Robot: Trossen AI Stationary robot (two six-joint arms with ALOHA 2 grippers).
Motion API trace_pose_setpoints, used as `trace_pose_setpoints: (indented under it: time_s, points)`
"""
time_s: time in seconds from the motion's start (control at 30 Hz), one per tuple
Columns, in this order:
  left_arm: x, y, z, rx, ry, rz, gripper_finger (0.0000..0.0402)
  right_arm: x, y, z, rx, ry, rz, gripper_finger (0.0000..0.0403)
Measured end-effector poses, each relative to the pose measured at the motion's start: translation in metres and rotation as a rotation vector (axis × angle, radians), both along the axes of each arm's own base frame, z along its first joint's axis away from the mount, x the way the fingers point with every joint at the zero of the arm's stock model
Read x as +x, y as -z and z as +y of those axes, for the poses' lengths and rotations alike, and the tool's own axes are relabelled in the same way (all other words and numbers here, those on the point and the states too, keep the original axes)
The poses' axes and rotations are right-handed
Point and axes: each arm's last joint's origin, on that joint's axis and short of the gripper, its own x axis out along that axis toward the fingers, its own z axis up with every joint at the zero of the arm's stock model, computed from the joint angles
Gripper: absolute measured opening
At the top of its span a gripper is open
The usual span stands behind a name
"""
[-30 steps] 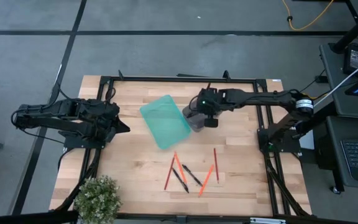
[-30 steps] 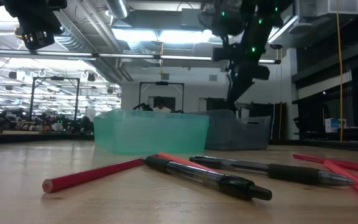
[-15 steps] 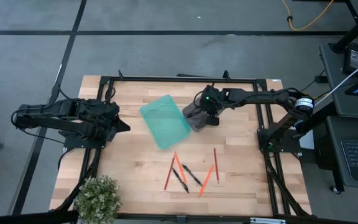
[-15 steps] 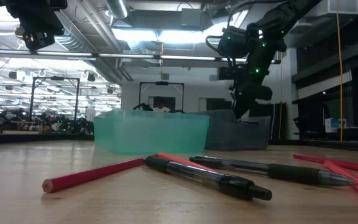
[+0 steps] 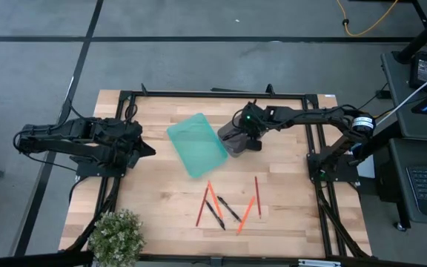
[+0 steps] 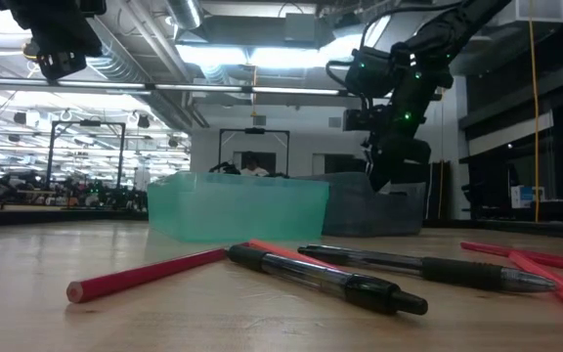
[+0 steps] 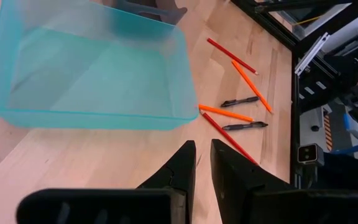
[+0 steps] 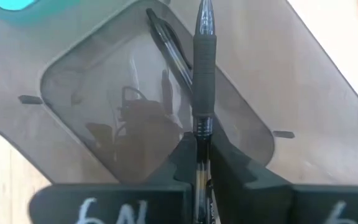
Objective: Sort pens & pencils
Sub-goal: Put the top black pen into the black bin, then put the right black pen into the black bin
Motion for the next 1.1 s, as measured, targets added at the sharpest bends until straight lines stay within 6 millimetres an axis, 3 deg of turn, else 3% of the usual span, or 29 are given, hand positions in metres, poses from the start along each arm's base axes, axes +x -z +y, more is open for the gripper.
trace_pose_setpoints:
  time_s: [0.4, 0.6, 0.73, 0.93, 1.1]
  points:
    - [0.0, 0.0, 0.0, 0.006, 0.004, 0.0, 0.0043, 0.001, -0.001, 0.0, 0.023, -0.001, -0.024, 0.0087]
    - [0.0, 0.0, 0.0, 0.006, 0.004, 0.0, 0.0043, 0.003, -0.002, 0.0, 0.02, 0.005, -0.04, 0.0092]
    - [0.0, 0.0, 0.0, 0.006, 0.004, 0.0, 0.0043, 0.012, -0.018, 0.006, 0.029, -0.002, -0.049, 0.0086]
    - [0.0, 0.0, 0.0, 0.005, 0.004, 0.0, 0.0043, 0.027, -0.057, 0.038, 0.108, -0.02, -0.003, 0.0084]
    - [0.0, 0.0, 0.0, 0.001, 0.001, 0.001, 0.0043, 0.032, -0.067, 0.092, 0.403, -0.031, 0.012, 0.0089]
